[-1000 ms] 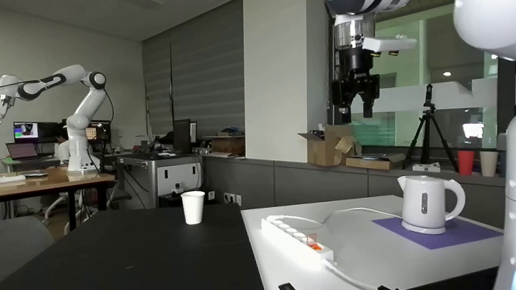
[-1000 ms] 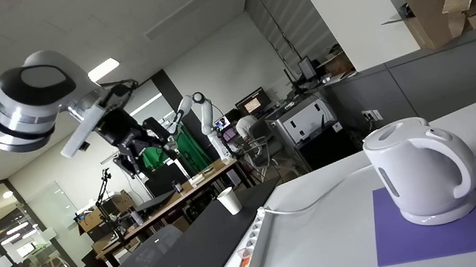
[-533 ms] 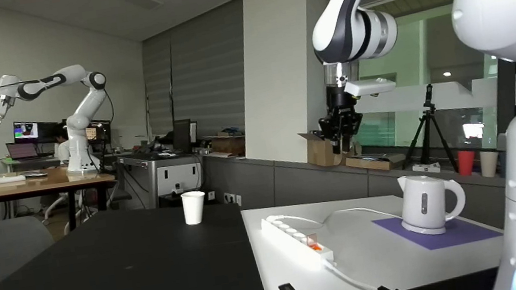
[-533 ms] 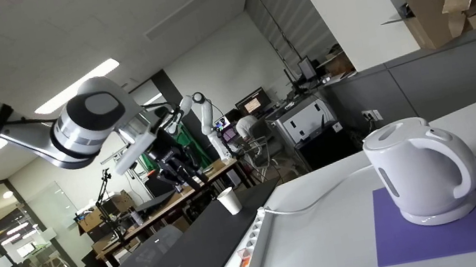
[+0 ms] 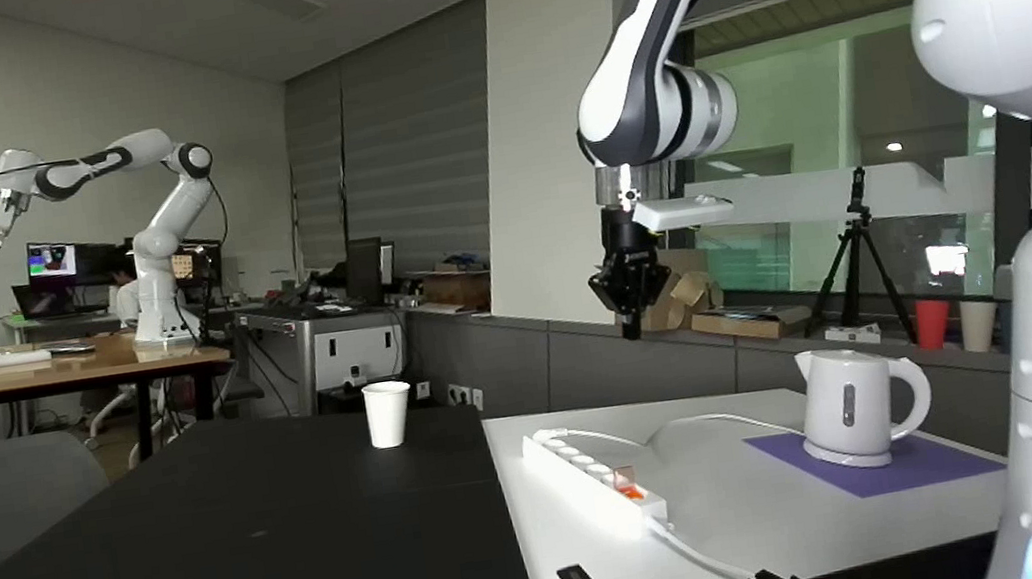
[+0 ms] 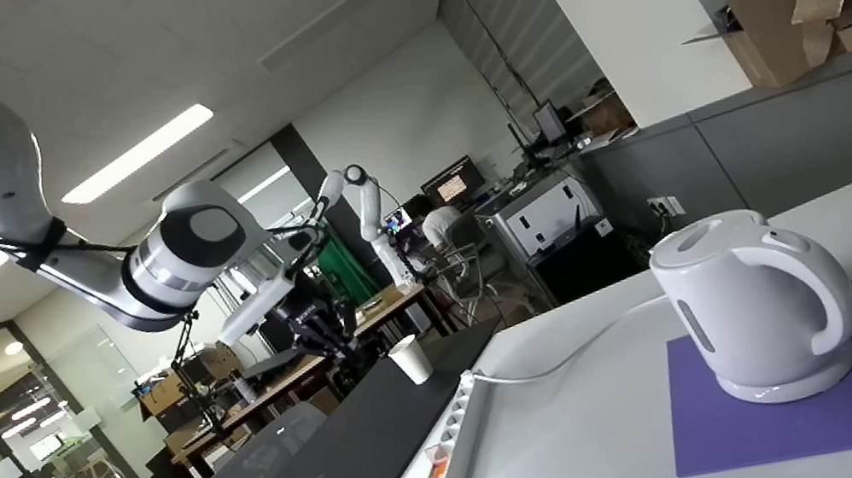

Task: Turn on the extension cord switch

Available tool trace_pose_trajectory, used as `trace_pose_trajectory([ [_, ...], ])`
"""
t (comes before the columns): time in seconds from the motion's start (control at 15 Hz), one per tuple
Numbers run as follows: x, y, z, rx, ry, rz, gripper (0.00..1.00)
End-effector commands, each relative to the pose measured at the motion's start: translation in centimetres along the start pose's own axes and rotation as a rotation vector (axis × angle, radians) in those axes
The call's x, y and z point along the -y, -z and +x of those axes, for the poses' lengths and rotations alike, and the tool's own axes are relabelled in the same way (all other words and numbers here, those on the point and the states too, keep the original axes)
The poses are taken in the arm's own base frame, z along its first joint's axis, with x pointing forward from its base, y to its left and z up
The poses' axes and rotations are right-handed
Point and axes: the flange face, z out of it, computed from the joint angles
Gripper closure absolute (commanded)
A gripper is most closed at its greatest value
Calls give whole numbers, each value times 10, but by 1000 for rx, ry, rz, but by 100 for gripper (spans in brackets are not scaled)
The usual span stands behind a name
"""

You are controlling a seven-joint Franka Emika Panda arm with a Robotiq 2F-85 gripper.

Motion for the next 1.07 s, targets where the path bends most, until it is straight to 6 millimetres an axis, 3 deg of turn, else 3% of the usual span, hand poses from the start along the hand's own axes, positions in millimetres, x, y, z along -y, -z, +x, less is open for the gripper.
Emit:
trace_pose_trajectory([
  [0.0,5,-3,2,17,3,4,99],
  [1.0,10,-15,9,25,-10,-7,100],
])
